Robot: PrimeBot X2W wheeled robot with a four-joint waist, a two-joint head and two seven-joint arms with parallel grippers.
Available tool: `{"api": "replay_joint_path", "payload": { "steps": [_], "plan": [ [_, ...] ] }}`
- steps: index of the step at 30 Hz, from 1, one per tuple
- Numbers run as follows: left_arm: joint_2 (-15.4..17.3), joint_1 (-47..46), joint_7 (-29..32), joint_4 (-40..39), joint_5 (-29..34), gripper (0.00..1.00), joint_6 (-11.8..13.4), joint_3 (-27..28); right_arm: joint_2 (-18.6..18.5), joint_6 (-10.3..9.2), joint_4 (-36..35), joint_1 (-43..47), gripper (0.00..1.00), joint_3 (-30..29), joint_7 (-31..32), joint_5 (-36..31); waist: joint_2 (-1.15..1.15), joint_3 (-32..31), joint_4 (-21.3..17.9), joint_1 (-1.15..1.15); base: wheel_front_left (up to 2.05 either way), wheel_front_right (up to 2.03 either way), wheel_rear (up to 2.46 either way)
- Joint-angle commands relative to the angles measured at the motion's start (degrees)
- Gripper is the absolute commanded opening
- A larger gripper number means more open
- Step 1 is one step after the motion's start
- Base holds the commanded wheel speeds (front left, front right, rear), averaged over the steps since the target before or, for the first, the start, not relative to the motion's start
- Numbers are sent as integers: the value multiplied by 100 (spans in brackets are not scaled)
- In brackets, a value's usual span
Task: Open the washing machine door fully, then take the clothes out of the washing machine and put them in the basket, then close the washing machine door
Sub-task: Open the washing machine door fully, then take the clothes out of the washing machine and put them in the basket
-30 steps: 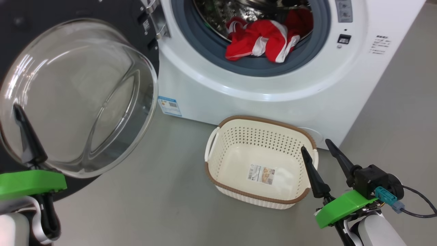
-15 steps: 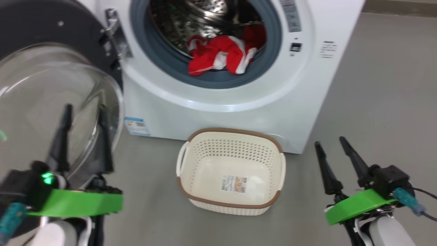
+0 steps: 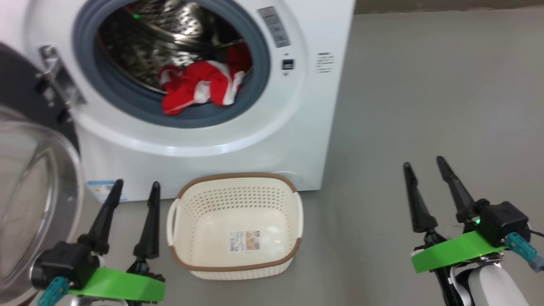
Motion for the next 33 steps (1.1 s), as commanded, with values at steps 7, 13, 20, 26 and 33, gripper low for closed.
{"api": "replay_joint_path", "payload": {
  "steps": [7,13,20,26,33],
  "plan": [
    [-74,386,-68,-106,259,100,-161,634,11,28,-612,172,100,373,-37,-118,0,-200,-854,0,0,0,0],
    [-295,792,-69,-74,440,100,-295,955,11,28,-679,354,100,313,-37,-263,0,-321,-1018,0,0,0,0],
    [-489,1052,-69,67,654,100,-432,1180,-26,28,-710,582,100,302,-37,-259,0,-462,-1071,0,0,0,0],
    [-606,1170,-69,200,778,100,-479,1353,-66,28,-744,792,100,278,-37,-235,0,-592,-1036,0,0,0,0],
    [-670,1214,-70,232,891,100,-546,1430,-71,28,-750,876,100,227,-37,-209,0,-635,-988,0,0,0,0]
  ]
}}
